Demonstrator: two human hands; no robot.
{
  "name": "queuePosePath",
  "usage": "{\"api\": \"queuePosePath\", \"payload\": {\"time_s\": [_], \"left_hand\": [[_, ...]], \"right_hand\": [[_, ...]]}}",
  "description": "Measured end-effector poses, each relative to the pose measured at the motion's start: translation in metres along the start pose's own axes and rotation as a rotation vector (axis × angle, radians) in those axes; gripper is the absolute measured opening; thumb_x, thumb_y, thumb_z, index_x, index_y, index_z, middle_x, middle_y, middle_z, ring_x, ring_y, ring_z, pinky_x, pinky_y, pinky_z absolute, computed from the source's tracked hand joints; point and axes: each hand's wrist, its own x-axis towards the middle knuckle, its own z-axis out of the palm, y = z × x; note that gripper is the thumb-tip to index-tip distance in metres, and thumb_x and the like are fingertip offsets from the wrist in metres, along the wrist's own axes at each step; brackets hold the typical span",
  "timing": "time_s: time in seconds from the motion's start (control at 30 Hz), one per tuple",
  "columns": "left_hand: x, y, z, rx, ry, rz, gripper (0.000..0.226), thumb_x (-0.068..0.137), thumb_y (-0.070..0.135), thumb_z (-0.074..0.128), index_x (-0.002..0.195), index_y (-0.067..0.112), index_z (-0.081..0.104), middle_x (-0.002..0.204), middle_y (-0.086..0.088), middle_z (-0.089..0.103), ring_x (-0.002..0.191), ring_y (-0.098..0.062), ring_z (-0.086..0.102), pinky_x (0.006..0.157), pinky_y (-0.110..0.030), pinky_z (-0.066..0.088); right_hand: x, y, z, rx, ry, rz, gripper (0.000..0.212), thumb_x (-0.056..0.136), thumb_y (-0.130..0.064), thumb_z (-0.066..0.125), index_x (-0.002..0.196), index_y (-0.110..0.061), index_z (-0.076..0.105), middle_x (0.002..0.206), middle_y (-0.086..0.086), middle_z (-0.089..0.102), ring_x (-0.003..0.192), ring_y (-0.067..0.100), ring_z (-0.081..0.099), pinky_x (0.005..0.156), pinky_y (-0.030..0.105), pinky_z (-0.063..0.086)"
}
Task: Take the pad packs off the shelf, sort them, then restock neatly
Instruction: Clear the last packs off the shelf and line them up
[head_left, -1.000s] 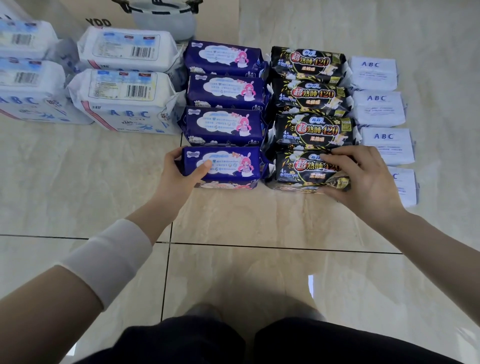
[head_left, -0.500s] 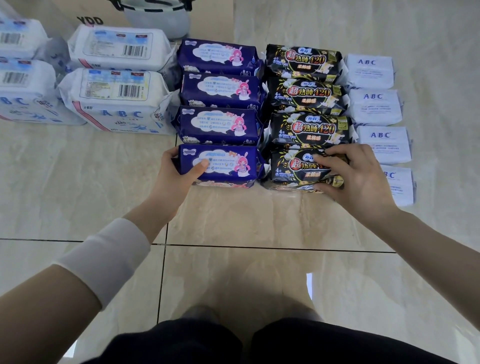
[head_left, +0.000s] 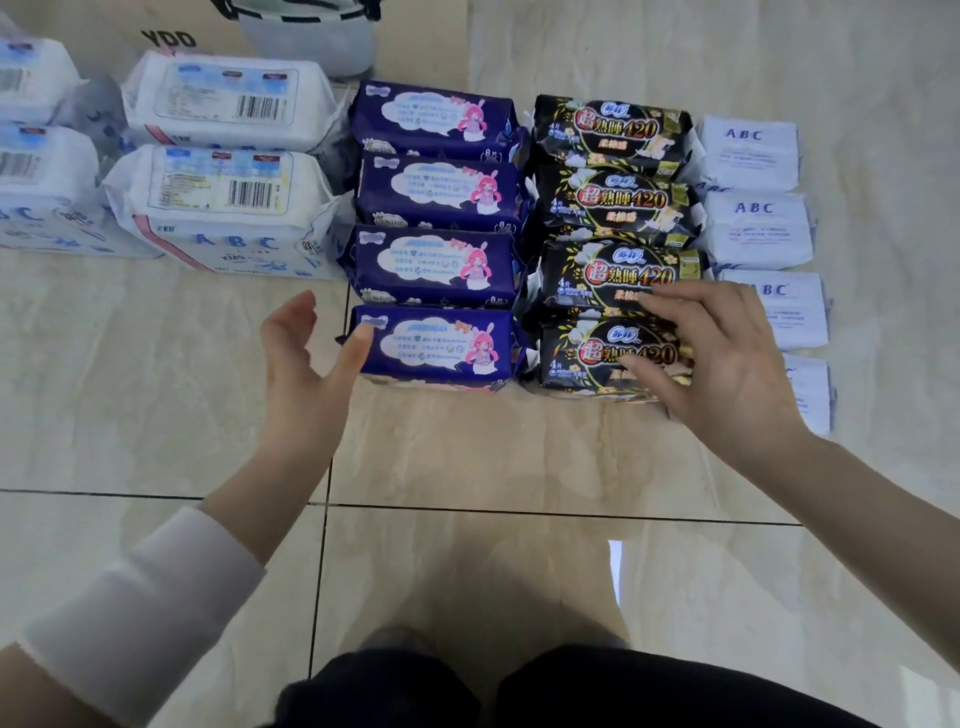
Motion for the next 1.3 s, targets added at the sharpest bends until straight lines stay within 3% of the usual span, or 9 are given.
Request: {"api": "queuePosePath", "payload": {"time_s": [0.13,0.33,0.43,0.53,0.73,0.9,1.13,1.3], "left_hand": [[-0.006,0.050,-0.017,0.218,-0.056,0.026,0.058,0.088,0.029,0.059,0.137,0.014,0.030,0.142,0.002,0.034,0.128,-0.003,0.031,0.098,-0.010,0.023],[-0.032,0.170,-0.035,0.574,-0.245,0.232,0.053,0.089,0.019,0.059,0.134,0.005,0.035,0.144,-0.012,0.034,0.138,-0.028,0.023,0.112,-0.035,0.018],[-0.053,0.233,-0.047,0.647,-0.309,0.238,0.051,0.089,0.021,0.056,0.134,0.008,0.035,0.146,-0.010,0.033,0.141,-0.027,0.018,0.114,-0.041,0.015],[-0.091,0.316,-0.075,0.713,-0.357,0.261,0.053,0.092,0.025,0.051,0.138,0.008,0.031,0.149,-0.008,0.028,0.143,-0.023,0.012,0.115,-0.039,0.011],[-0.176,0.483,-0.136,0.770,-0.441,0.346,0.054,0.093,0.031,0.048,0.141,0.013,0.027,0.153,-0.006,0.019,0.144,-0.021,0.006,0.118,-0.035,0.002],[-0.220,0.610,-0.167,0.759,-0.404,0.504,0.048,0.092,0.028,0.050,0.135,0.015,0.033,0.147,-0.006,0.029,0.140,-0.022,0.018,0.115,-0.032,0.005],[-0.246,0.735,-0.201,0.841,-0.372,0.764,0.059,0.096,0.034,0.042,0.146,0.019,0.016,0.157,-0.002,0.008,0.145,-0.019,0.000,0.114,-0.030,-0.008],[-0.232,0.808,-0.222,0.798,-0.330,0.903,0.057,0.097,0.034,0.040,0.146,0.020,0.017,0.156,0.001,0.010,0.145,-0.015,-0.001,0.113,-0.027,-0.011]], "right_hand": [[0.025,-0.018,-0.031,0.024,-0.046,0.071,0.044,0.082,-0.036,0.061,0.109,-0.002,0.063,0.111,0.016,0.060,0.098,0.037,0.055,0.089,0.043,0.044],[0.066,-0.073,-0.128,0.031,-0.075,0.139,0.042,0.079,-0.035,0.055,0.106,-0.004,0.064,0.107,0.015,0.062,0.099,0.034,0.054,0.084,0.044,0.048],[0.079,-0.103,-0.179,0.051,-0.060,0.162,0.043,0.078,-0.036,0.052,0.104,-0.004,0.064,0.105,0.015,0.062,0.101,0.024,0.044,0.087,0.037,0.042],[0.095,-0.140,-0.263,0.095,-0.060,0.187,0.043,0.078,-0.035,0.051,0.104,-0.004,0.064,0.106,0.016,0.062,0.102,0.022,0.040,0.085,0.042,0.047],[0.131,-0.192,-0.449,0.118,-0.027,0.213,0.042,0.080,-0.033,0.047,0.105,-0.004,0.064,0.108,0.017,0.061,0.101,0.039,0.055,0.082,0.046,0.049],[0.163,-0.199,-0.576,0.085,0.085,0.162,0.038,0.081,-0.031,0.051,0.107,-0.005,0.063,0.110,0.015,0.060,0.103,0.029,0.049,0.084,0.043,0.050],[0.207,-0.213,-0.688,0.041,0.193,0.110,0.041,0.083,-0.029,0.051,0.113,-0.004,0.061,0.114,0.015,0.059,0.108,0.030,0.050,0.095,0.036,0.040],[0.262,-0.221,-0.739,-0.030,0.307,0.057,0.041,0.084,-0.032,0.049,0.111,-0.004,0.062,0.111,0.014,0.060,0.105,0.030,0.054,0.092,0.039,0.044]]}}
